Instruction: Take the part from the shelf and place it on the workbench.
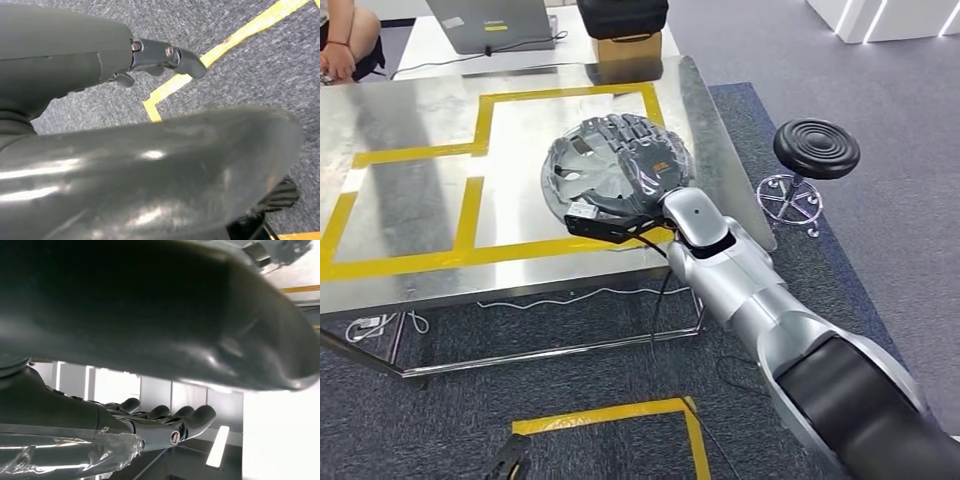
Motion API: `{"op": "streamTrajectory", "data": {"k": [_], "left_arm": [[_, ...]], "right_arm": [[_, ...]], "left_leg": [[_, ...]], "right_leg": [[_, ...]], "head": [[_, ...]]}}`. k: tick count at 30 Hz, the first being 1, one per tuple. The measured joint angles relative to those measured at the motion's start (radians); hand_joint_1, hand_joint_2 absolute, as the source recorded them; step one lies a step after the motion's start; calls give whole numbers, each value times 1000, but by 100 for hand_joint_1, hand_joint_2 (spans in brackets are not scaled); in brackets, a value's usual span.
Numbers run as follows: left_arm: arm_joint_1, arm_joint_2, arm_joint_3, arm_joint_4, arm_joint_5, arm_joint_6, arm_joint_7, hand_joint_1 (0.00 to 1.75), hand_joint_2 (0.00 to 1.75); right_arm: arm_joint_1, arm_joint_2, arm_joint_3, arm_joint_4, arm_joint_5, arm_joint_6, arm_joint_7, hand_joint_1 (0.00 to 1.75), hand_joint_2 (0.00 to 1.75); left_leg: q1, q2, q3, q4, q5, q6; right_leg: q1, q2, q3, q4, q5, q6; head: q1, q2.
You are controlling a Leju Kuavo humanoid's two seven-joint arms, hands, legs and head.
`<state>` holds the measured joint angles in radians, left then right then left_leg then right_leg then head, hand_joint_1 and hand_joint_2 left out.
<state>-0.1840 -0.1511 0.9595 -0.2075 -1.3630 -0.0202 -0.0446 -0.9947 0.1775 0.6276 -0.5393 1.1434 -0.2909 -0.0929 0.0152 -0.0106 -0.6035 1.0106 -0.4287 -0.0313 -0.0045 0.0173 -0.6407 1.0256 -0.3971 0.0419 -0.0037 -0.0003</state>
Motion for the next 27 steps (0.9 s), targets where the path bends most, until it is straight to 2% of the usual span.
{"op": "streamTrajectory", "data": {"k": [2, 3, 4, 7, 8, 9, 10, 12, 13, 14, 17, 18, 19, 20, 22, 23, 24, 25, 27], "left_arm": [[1, 0, 0, 0, -1, 0, 1, 0, 0], [1, 0, 0, 0, -2, 0, 1, 0, 0], [1, 0, 0, 0, -2, 0, 2, 0, 0], [2, 0, 0, 0, -2, 0, 2, 0, 0], [2, 0, 0, 0, -2, 0, 2, 0, 0], [3, 0, 0, 0, -3, 0, 2, 0, 0], [3, -1, 0, 0, -4, 0, 2, 0, 0], [3, -1, 0, 0, -7, 0, 2, 0, 0], [2, -1, 0, 0, -7, 0, 2, 0, 0], [1, -2, 0, 0, -7, 0, 2, 0, 0], [1, -2, 0, 0, -8, 0, 2, 0, 0], [1, -3, 0, 0, -8, 0, 2, 0, 0], [1, -3, 0, 0, -8, 0, 3, 0, 0], [1, -3, 0, 0, -8, 0, 3, 0, 0], [1, -3, 0, 0, -9, 0, 3, 0, 0], [2, -3, 0, 0, -9, 0, 3, 0, 0], [2, -3, 0, 0, -9, 0, 3, 0, 0], [2, -2, 0, 0, -9, 0, 3, 0, 0], [0, -3, 0, 0, -10, 0, 3, 0, 0]], "right_arm": [[0, -3, 0, 3, -3, -2, 0, 0, 0], [0, -6, 0, 4, -4, -2, -1, 0, 0], [0, -7, 0, 5, -5, -3, -1, 0, 0], [3, -12, 0, 8, -6, -4, -1, 0, 0], [5, -14, 0, 9, -6, -4, -1, 0, 0], [7, -16, 0, 11, -7, -5, -1, 0, 0], [7, -17, 0, 12, -7, -5, -1, 0, 0], [4, -18, 0, 13, -7, -5, -1, 0, 0], [1, -18, 0, 13, -7, -6, -1, 0, 0], [-1, -18, -1, 14, -7, -7, -1, 0, 0], [-2, -21, -1, 15, -9, -10, -1, 0, 0], [-2, -21, -1, 15, -9, -11, -1, 0, 0], [-3, -22, -1, 15, -9, -12, -1, 0, 0], [-3, -22, -1, 15, -9, -13, -2, 0, 0], [0, -22, -1, 17, -9, -14, -2, 0, 0], [1, -22, -1, 18, -10, -14, -3, 0, 0], [3, -22, -1, 19, -10, -14, -3, 0, 0], [4, -22, -1, 20, -10, -15, -4, 0, 0], [2, -23, -1, 22, -10, -15, -4, 0, 0]], "left_leg": [[1, -1, -6, 1, 5, 14], [1, 0, -7, 0, 8, 20], [2, 0, -9, -1, 12, 25], [0, 2, -17, -1, 18, 36], [-2, 3, -20, -1, 21, 38], [-3, 3, -23, 0, 23, 39], [-5, 3, -24, 0, 25, 38], [-8, 3, -27, 1, 29, 34], [-9, 3, -28, 1, 31, 30], [-10, 3, -30, 1, 35, 26], [-6, 3, -34, -3, 43, 7], [-6, 4, -38, 4, 34, 1], [-5, 4, -49, 30, 11, -4], [-4, 4, -69, 78, -23, -9], [-4, 4, -123, 211, -95, -17], [-3, 4, -140, 259, -113, -20], [-2, 4, -140, 271, -112, -22], [-1, 4, -120, 245, -93, -24], [3, 5, -41, 118, -40, -30]], "right_leg": [[-3, -1, -4, 0, 0, 10], [-4, -3, -11, 15, -13, 14], [-4, -5, -27, 53, -39, 18], [-4, -8, -109, 252, -142, 25], [-4, -8, -122, 289, -154, 25], [-4, -8, -115, 286, -147, 22], [-3, -8, -86, 241, -124, 18], [1, -8, 1, 97, -73, 8], [3, -9, 33, 41, -57, 4], [6, -9, 49, 11, -50, 0], [9, -8, 49, -2, -38, -14], [7, -8, 47, -6, -32, -20], [5, -9, 45, -10, -25, -25], [2, -10, 42, -12, -20, -28], [2, -10, 30, -13, -12, -31], [1, -11, 24, -12, -8, -30], [0, -10, 18, -12, -4, -28], [-2, -10, 13, -11, 0, -26], [-5, -9, 5, -7, 5, -17]], "head": [[0, 0], [2, 0], [4, 0], [10, 0], [10, 0], [10, 0], [10, 0], [10, 0], [9, 0], [9, 0], [9, 0], [8, 0], [7, 0], [7, 0], [6, 0], [6, 0], [6, 0], [6, 0], [6, 0]]}}
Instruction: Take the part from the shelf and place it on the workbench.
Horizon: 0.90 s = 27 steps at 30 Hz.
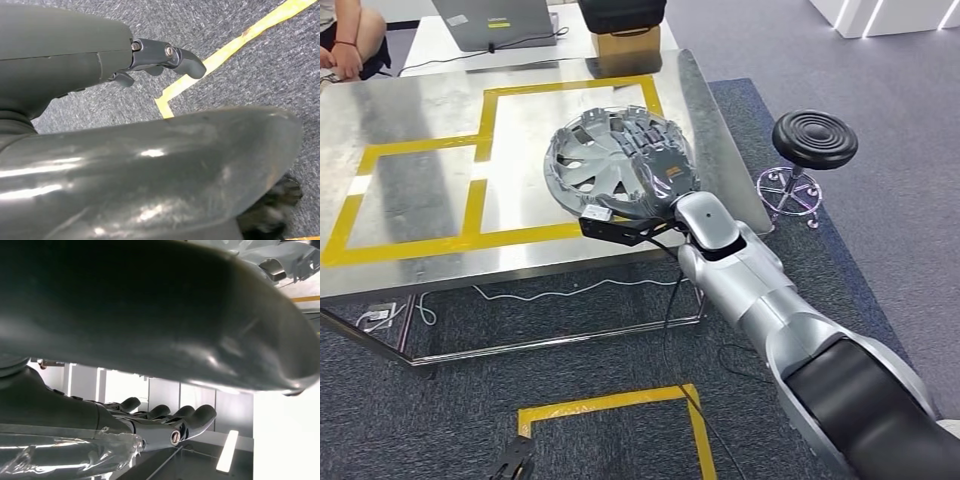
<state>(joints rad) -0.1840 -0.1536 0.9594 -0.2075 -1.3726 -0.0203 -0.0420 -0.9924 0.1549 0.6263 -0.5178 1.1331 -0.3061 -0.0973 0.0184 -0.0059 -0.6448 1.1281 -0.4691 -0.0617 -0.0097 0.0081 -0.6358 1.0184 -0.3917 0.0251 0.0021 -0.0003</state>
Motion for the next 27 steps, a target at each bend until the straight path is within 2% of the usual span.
{"op": "streamTrajectory", "data": {"k": [1, 2, 5, 6, 7, 8, 10, 11, 12, 13, 16, 17, 18, 20, 21, 22, 23, 25, 26, 27], "left_arm": [[-2, -1, 0, 0, 0, 0, 0, 0, 0], [-4, -2, 0, 0, -1, 0, 0, 0, 0], [-4, -3, 0, 0, -2, -1, 0, 0, 0], [-4, -3, 0, 0, -2, -1, 0, 0, 0], [-5, -3, 0, 0, -2, -1, 0, 0, 0], [-5, -4, 0, 0, -2, -1, 0, 0, 0], [-6, -4, 0, 0, -3, -2, 0, 0, 0], [-6, -3, 0, 0, -3, -3, 0, 0, 0], [-6, -3, 0, 0, -4, -4, 0, 0, 0], [-6, -3, 0, 0, -5, -4, 0, 0, 0], [-7, -3, 0, 0, -6, -6, 0, 0, 0], [-8, -3, 0, 0, -6, -6, 0, 0, 0], [-9, -3, 0, 0, -6, -7, 0, 0, 0], [-9, -3, 0, 0, -6, -8, 0, 0, 0], [-9, -3, 0, 0, -7, -8, 0, 0, 0], [-9, -3, 0, 0, -7, -9, 0, 0, 0], [-10, -3, 0, 0, -7, -9, 0, 0, 0], [-10, -3, 0, 0, -7, -9, 0, 0, 0], [-10, -3, 0, 0, -7, -9, 0, 0, 0], [-10, -3, 0, 0, -7, -9, 0, 0, 0]], "right_arm": [[-2, 0, 0, 0, 0, -1, 0, 0, 0], [-4, -1, 0, 0, -1, -1, 0, 0, 0], [-4, -3, -1, 1, -2, -3, -1, 0, 0], [-4, -4, -1, 2, -2, -3, -1, 0, 0], [-4, -5, -1, 2, -2, -3, -2, 0, 0], [-5, -7, -1, 2, -2, -3, -2, 0, 0], [-3, -8, -1, 2, -2, -3, -2, 0, 0], [-2, -9, -1, 3, -2, -3, -2, 0, 0], [0, -10, -1, 4, -2, -3, -1, 0, 0], [0, -11, -1, 5, -2, -3, -1, 0, 0], [-5, -12, -1, 5, -2, -4, -1, 0, 0], [-7, -12, -1, 5, -1, -4, -1, 0, 0], [-9, -12, -1, 6, -1, -4, -1, 0, 0], [-9, -13, -1, 6, -1, -4, -1, 0, 0], [-9, -13, -1, 6, 0, -4, -1, 0, 0], [-10, -14, -1, 6, 0, -4, -1, 0, 0], [-11, -13, -1, 6, 0, -4, -1, 0, 0], [-10, -13, -1, 7, 1, -4, 0, 0, 0], [-9, -13, -1, 7, 1, -4, 0, 0, 0], [-7, -13, -1, 8, 0, -4, 0, 0, 0]], "left_leg": [[2, -1, 32, -58, 16, 2], [2, -3, 51, -95, 22, 7], [-1, -6, 49, -110, 27, 36], [-1, -5, 46, -110, 32, 44], [0, -5, 43, -111, 36, 51], [0, -4, 39, -112, 41, 58], [-2, -4, 30, -111, 48, 65], [-3, -3, 25, -111, 51, 67], [-5, -3, 21, -111, 55, 67], [-6, -3, 17, -111, 59, 67], [-10, -4, 11, -110, 67, 60], [-11, -4, 9, -110, 71, 55], [-11, -3, 8, -111, 75, 49], [-9, -3, 4, -115, 84, 36], [-8, -3, 2, -115, 81, 30], [-8, -2, -5, -101, 66, 25], [-8, -2, -20, -67, 37, 20], [-8, -2, -67, 55, -40, 13], [-8, -2, -88, 114, -68, 11], [-8, -2, -97, 147, -79, 10]], "right_leg": [[1, 1, -5, 4, 2, 6], [2, 1, -10, 7, 4, 11], [3, 0, -19, 4, 13, 28], [2, 0, -24, 11, 6, 32], [1, -1, -35, 35, -13, 36], [0, -1, -55, 82, -45, 40], [1, -1, -107, 220, -122, 44], [1, -1, -127, 277, -146, 44], [1, -1, -129, 299, -153, 42], [1, -1, -112, 282, -142, 38], [6, -1, 12, 85, -76, 24], [8, -1, 39, 39, -65, 21], [11, -1, 50, 17, -61, 18], [13, 0, 46, 14, -51, 9], [12, 0, 44, 10, -44, 3], [9, -1, 41, 5, -37, -3], [6, -2, 37, 0, -29, -8], [5, -3, 23, -1, -17, -12], [5, -3, 15, -1, -11, -12], [5, -3, 6, 0, -4, -12]], "head": [[-1, 0], [-1, 0], [-1, 0], [0, 0], [3, 0], [4, 0], [8, 0], [8, 0], [8, 0], [8, 0], [8, 0], [7, 0], [7, 0], [7, 0], [7, 0], [6, 0], [5, 0], [4, 0], [4, 0], [4, 0]]}}
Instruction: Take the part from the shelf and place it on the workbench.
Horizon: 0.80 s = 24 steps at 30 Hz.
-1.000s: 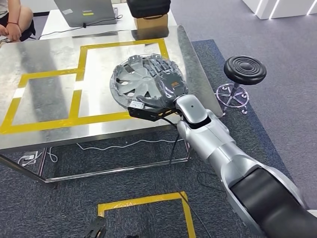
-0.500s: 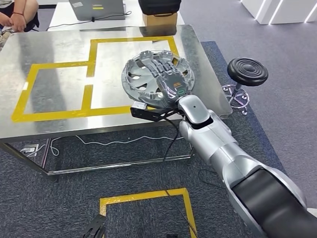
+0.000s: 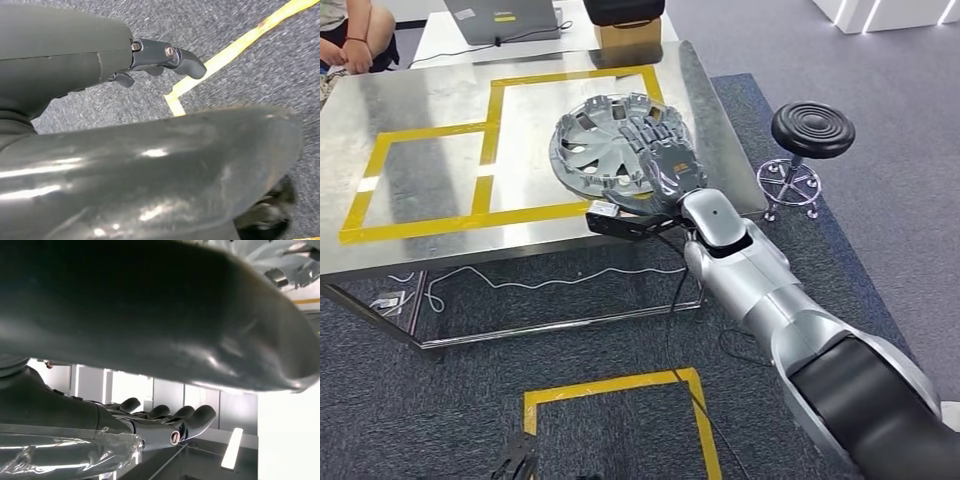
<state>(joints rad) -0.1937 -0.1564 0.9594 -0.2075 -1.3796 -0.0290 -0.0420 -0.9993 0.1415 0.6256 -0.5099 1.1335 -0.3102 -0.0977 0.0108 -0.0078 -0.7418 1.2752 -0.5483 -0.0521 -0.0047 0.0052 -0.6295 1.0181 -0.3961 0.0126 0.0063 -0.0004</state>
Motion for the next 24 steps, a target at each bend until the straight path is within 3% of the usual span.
{"op": "streamTrajectory", "data": {"k": [1, 2, 5, 6, 9, 11, 14, 15, 16, 17, 20, 21, 24], "left_arm": [[0, 0, 0, 0, 0, 0, 0, 0, 0], [-1, 0, 0, 0, 0, 0, 0, 0, 0], [-7, -1, 0, 0, 0, 0, 0, 0, 0], [-8, -2, 0, 0, 0, 0, 0, 0, 0], [-9, -2, 0, 0, 0, -1, 0, 0, 0], [-9, -2, 0, 0, -1, -3, 0, 0, 0], [-9, -2, 0, 0, -2, -3, 0, 0, 0], [-9, -2, 0, 0, -2, -3, 0, 0, 0], [-9, -2, 0, 0, -3, -3, 0, 0, 0], [-9, -2, 0, 0, -3, -3, 0, 0, 0], [-9, -2, 0, 0, -3, -3, 0, 0, 0], [-10, -2, 0, 0, -3, -3, 0, 0, 0], [-8, -2, 0, 0, -3, -1, 0, 0, 0]], "right_arm": [[2, 0, 0, 1, 0, 0, 0, 0, 0], [3, 0, 0, 1, -1, 0, 0, 0, 0], [2, 0, 0, 1, -2, -1, 0, 0, 0], [1, -1, 0, 1, -2, -1, 0, 0, 0], [3, -1, 0, 2, -3, -1, 0, 0, 0], [3, -2, 0, 3, -2, -1, 0, 0, 0], [4, -3, 0, 4, -2, -1, 1, 0, 0], [6, -3, 0, 6, -1, -1, 1, 0, 0], [6, -4, 0, 7, -1, -1, 1, 0, 0], [6, -4, 0, 8, -1, -2, 1, 0, 0], [0, -4, 0, 8, 0, -2, 1, 0, 0], [-2, -4, 0, 8, 0, -3, 1, 0, 0], [-4, -5, -1, 8, 0, -4, 1, 0, 0]], "left_leg": [[0, 0, 10, -4, 8, -1], [1, 0, 40, -46, 30, -1], [2, 0, 151, -228, 88, 3], [2, -2, 163, -254, 92, 10], [0, -4, 153, -259, 103, 37], [2, -3, 143, -261, 115, 53], [1, -2, 123, -260, 132, 62], [0, -2, 116, -260, 138, 63], [-1, -2, 109, -260, 144, 62], [-2, -2, 103, -260, 149, 61], [-4, -3, 91, -260, 164, 51], [-5, -3, 88, -260, 170, 45], [-1, -2, 83, -266, 184, 27]], "right_leg": [[0, 0, -8, 0, 6, 1], [-2, 0, -14, 0, 12, 3], [0, 2, -31, 7, 25, 17], [3, 2, -36, 8, 30, 22], [2, 1, -45, 5, 40, 39], [1, 1, -67, 50, 1, 48], [1, 0, -134, 242, -115, 57], [1, 1, -142, 283, -134, 56], [1, 1, -133, 288, -136, 54], [2, 1, -101, 252, -122, 51], [6, 1, 31, 56, -71, 36], [9, 2, 51, 22, -66, 32], [13, 3, 48, 10, -50, 15]], "head": [[0, 0], [0, 0], [-1, 0], [-1, 0], [-1, 0], [3, 0], [7, 0], [7, 0], [7, 0], [7, 0], [7, 0], [6, 0], [6, 0]]}}
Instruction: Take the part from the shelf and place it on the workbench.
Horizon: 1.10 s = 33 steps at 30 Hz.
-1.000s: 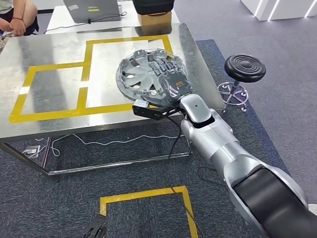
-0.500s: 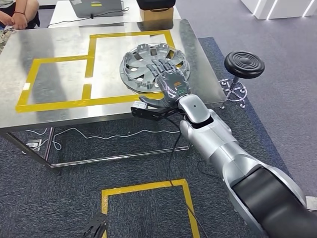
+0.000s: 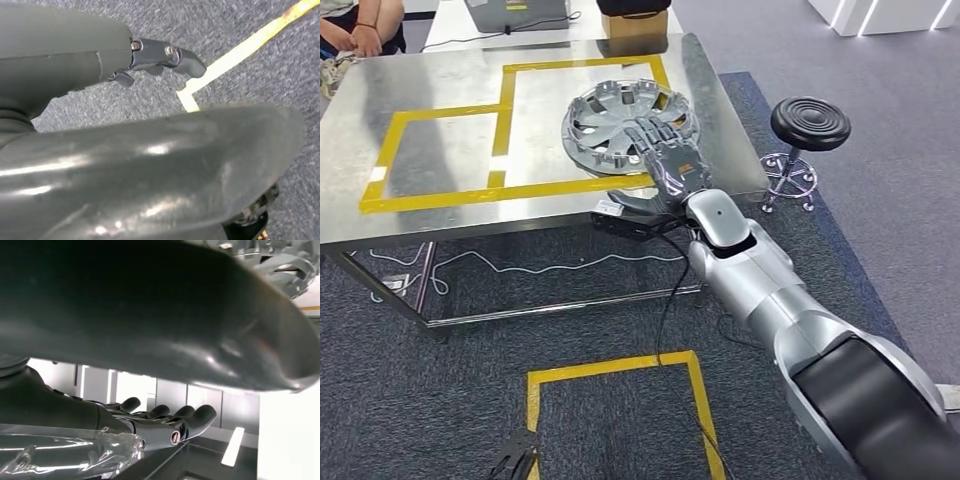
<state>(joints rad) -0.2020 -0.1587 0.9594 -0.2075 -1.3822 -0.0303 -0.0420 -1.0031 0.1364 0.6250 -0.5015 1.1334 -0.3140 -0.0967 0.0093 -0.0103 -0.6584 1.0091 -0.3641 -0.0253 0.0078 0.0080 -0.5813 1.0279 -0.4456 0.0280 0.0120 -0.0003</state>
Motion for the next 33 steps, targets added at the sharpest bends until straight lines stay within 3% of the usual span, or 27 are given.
{"op": "streamTrajectory", "data": {"k": [2, 5, 7, 8, 10, 12, 15, 16, 18, 20, 22, 24, 27, 33], "left_arm": [[1, 0, 0, 0, 1, 1, 0, 0, 0], [2, 0, 0, 0, 1, 1, 0, 0, 0], [4, 0, 0, 0, 2, 1, 0, 0, 0], [4, 0, 0, 0, 2, 1, 0, 0, 0], [2, 1, 0, 0, 2, 2, 0, 0, 0], [0, 1, 0, 0, 2, 2, 0, 0, 0], [2, 0, 0, 0, 5, 2, -2, 0, 0], [3, 0, 0, 0, 6, 2, -3, 0, 0], [5, -1, 0, 0, 8, 2, -5, 0, 0], [8, -1, 0, 0, 8, 2, -6, 0, 0], [10, 0, 1, 0, 8, 3, -8, 0, 87], [13, 0, 1, 0, 8, 6, -10, 0, 175], [19, 1, 2, 0, 8, 11, -15, 0, 175], [25, 4, 5, 0, 9, 13, -22, 0, 175]], "right_arm": [[0, 0, 0, 0, 0, 0, 0, 0, 0], [4, 0, 0, 0, 0, 0, 0, 0, 0], [10, 0, 0, 0, 0, 0, 0, 0, 0], [11, 0, 0, 0, 0, 0, 0, 0, 0], [11, 0, 0, 0, -2, 0, 0, 0, 0], [10, -2, -3, -1, -9, -3, -1, 0, 0], [21, -5, -16, -2, -31, -16, -9, 0, 0], [26, -8, -21, -2, -43, -20, -15, 0, 0], [38, -14, -39, -2, -83, -26, -36, 0, 0], [55, -21, -69, 0, -154, -25, -76, 0, 87], [85, -29, -112, 2, -233, -23, -119, 0, 175], [124, -39, -156, 7, -295, -31, -150, 0, 175], [203, -56, -229, 21, -384, -64, -187, 0, 175], [337, -80, -350, 75, -486, -102, -221, 0, 175]], "left_leg": [[1, 1, -15, 30, -32, -12], [2, 1, -83, 211, -152, -24], [2, 1, -95, 281, -183, -27], [2, 2, -72, 260, -173, -27], [4, 3, 19, 134, -133, -28], [4, 1, 83, 29, -110, -18], [0, -3, 86, 8, -98, 8], [0, -3, 83, 7, -95, 12], [1, -4, 80, 4, -89, 16], [1, -4, 78, 4, -86, 19], [-1, -4, 77, 4, -83, 24], [-3, -4, 74, 5, -80, 28], [-4, -4, 71, 6, -79, 29], [-3, -1, 62, 5, -78, 28]], "right_leg": [[-4, -2, -9, -7, 17, -13], [-6, -4, -35, -10, 40, -21], [-7, -4, -56, -9, 56, -21], [-7, -4, -66, -9, 64, -19], [-8, -3, -82, -7, 77, -11], [-5, -3, -95, -2, 88, 0], [-4, -4, -99, -12, 105, 15], [-4, -4, -100, -19, 106, 15], [-2, -3, -102, -28, 105, 4], [-1, -3, -103, -33, 107, -12], [-1, -4, -100, -37, 119, -18], [-2, -4, -96, -42, 132, -7], [-4, -5, -96, -47, 140, 19], [-3, -1, -107, -47, 142, 25]], "head": [[-1, 0], [-3, 0], [-3, 0], [-3, 0], [-3, 0], [-2, 0], [-2, 0], [-1, 0], [3, 0], [6, 0], [6, 0], [6, 0], [6, 0], [5, 0]]}}
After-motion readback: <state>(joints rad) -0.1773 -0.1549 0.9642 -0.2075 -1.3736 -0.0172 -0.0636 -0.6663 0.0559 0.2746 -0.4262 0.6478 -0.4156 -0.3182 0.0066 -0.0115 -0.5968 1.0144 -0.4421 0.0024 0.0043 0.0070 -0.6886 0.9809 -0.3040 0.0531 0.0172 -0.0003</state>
